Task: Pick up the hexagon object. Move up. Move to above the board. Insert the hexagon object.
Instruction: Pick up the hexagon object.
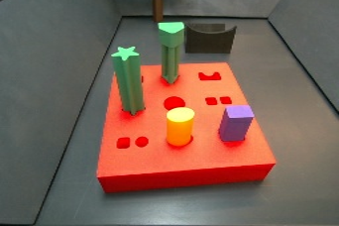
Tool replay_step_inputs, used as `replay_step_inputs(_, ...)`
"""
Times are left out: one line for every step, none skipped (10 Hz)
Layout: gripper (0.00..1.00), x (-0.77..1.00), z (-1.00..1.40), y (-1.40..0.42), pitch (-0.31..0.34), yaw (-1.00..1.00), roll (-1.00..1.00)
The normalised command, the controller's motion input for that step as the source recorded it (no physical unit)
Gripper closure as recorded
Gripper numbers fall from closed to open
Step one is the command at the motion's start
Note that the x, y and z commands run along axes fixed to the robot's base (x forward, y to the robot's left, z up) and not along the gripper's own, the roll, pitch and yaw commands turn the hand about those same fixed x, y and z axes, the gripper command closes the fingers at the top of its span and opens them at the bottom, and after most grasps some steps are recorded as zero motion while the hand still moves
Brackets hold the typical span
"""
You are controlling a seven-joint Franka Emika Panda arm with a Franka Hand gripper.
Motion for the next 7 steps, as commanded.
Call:
replay_step_inputs(0.00,0.00,0.00,0.00,0.000,0.00,0.00)
replay_step_inputs(1.00,0.00,0.00,0.00,0.000,0.00,0.00)
replay_step_inputs(1.00,0.00,0.00,0.00,0.000,0.00,0.00)
replay_step_inputs(1.00,0.00,0.00,0.00,0.000,0.00,0.00)
replay_step_inputs(1.00,0.00,0.00,0.00,0.000,0.00,0.00)
replay_step_inputs(1.00,0.00,0.00,0.00,0.000,0.00,0.00)
replay_step_inputs(1.00,0.00,0.00,0.00,0.000,0.00,0.00)
